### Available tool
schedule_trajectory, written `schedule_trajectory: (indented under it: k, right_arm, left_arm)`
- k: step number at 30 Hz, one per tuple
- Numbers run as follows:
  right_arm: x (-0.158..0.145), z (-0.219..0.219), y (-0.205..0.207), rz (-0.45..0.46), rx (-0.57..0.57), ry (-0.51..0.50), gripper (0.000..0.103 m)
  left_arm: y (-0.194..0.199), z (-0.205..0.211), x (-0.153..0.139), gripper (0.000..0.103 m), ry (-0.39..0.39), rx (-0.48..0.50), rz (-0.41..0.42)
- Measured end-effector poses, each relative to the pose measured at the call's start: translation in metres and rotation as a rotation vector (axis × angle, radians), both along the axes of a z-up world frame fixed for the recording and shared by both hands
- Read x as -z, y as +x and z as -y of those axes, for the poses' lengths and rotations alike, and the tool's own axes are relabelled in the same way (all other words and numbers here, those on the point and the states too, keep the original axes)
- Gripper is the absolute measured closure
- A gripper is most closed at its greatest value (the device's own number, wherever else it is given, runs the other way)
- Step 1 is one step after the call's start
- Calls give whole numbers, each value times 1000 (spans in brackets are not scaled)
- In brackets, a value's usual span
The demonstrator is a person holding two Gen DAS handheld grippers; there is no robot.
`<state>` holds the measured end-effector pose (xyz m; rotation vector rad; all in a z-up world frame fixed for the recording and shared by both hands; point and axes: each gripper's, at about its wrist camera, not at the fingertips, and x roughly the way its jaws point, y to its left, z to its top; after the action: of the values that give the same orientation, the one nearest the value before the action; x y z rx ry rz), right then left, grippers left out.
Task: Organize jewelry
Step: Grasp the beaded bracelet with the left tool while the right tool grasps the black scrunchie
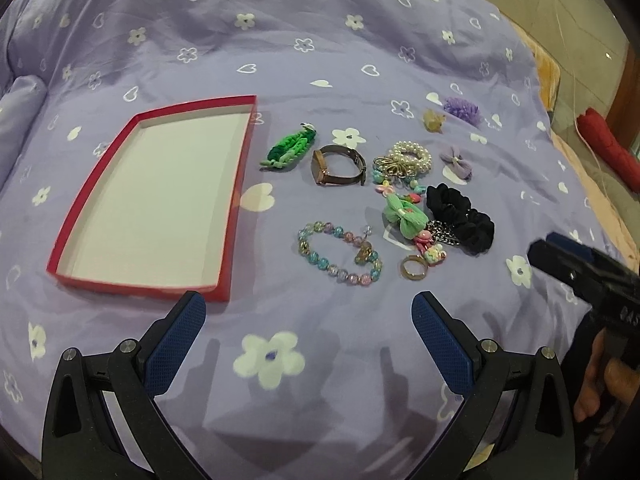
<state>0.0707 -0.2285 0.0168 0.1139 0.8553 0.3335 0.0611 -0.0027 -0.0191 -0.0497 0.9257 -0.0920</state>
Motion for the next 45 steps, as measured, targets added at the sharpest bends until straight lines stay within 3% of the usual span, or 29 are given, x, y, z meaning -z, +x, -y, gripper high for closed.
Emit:
schedule_trajectory:
  k: [2,4,6,16,21,27,29,31,32,38,39,45]
  right_arm:
    - [2,1,10,-11,3,-2,21]
    - [5,1,21,-24,4,-7,26]
    - [9,1,32,-38,6,-15,33]
    - [36,0,72,-150,5,-41,63]
    - [46,-3,79,-178,-3,-66,72]
    - [50,0,83,-187,-8,-68,82]
    - [50,1,84,-184,-9,-66,86]
    - [50,2,83,-181,-7,-56,91]
    - [50,2,82,-179,-3,-53,91]
    - [40,7,75,-146,14,-25,94]
    - [37,7,74,-138,16,-23,94]
    - [14,4,67,-91,7,11,94]
  left_arm:
    - [6,3,2,1,6,13,-5]
    - [15,6,6,12,17,28,-22]
    - [23,9,11,15,12,43,-49]
    - [50,14,31,15,4,62,-132]
    - [61,21,39,16,28,84,-150]
    - [69,21,51,37,3,106,-174]
    - [69,20,49,51,-5,116,-160]
    - [69,19,48,78,-18,125,-152]
    - [69,19,47,84,-23,132,-151]
    - [64,20,43,89,-31,150,-124]
    - [63,18,42,97,-45,150,-122]
    - [53,4,25,97,-84,129,-77]
